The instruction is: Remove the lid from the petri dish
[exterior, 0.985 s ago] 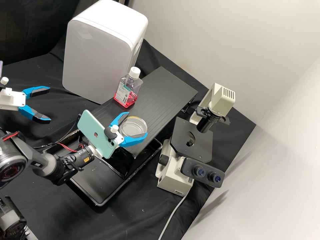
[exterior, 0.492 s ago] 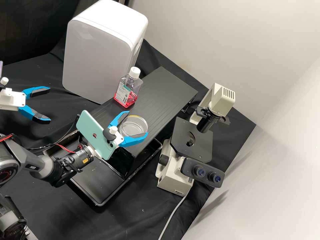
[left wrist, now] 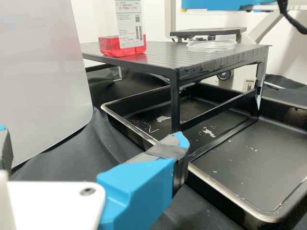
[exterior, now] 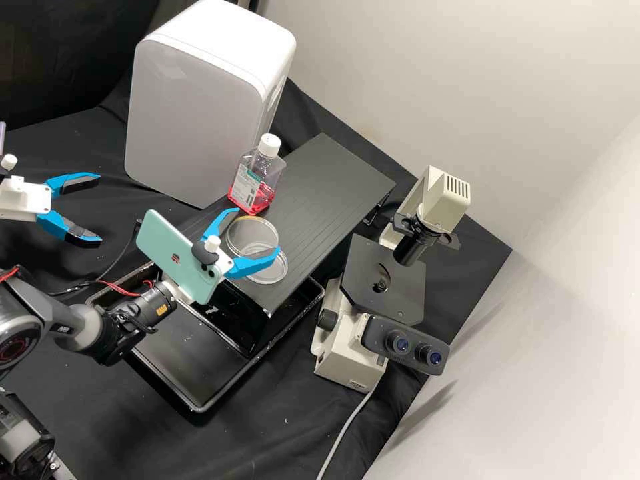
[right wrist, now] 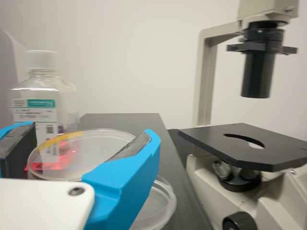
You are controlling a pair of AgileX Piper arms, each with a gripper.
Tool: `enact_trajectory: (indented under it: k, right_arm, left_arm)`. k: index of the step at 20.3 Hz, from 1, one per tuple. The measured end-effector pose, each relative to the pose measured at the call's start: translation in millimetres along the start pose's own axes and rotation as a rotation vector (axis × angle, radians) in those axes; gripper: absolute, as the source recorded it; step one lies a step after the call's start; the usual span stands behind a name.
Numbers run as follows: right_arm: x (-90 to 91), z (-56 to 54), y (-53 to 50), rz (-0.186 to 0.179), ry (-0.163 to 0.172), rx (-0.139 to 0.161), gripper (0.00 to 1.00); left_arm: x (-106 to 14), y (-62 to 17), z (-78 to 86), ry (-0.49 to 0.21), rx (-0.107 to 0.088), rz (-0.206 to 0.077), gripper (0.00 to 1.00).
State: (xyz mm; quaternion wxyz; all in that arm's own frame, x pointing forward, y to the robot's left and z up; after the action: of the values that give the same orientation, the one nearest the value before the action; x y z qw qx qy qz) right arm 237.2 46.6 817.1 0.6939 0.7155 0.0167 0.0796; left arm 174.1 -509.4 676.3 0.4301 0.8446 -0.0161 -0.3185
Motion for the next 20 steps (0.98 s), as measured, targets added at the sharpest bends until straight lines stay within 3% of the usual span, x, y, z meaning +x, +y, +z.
enact_trajectory:
  k: [7,12,20]
  right_arm:
    - [1.2,-7.3,-21.8,-0.082,0.023,-0.035,0.0]
    - [3.8,-5.0,-29.1,-0.093,-0.002,-0.035,0.0]
    - [4.4,-1.6,-31.0,-0.094,-0.024,-0.03,0.0]
  left_arm:
    - [0.0,0.0,0.0,0.0,0.0,0.0,1.0]
    - [0.2,-0.8,-0.2,0.001,0.0,-0.004,1.0]
    - [0.5,-2.6,1.5,-0.006,0.002,-0.012,1.0]
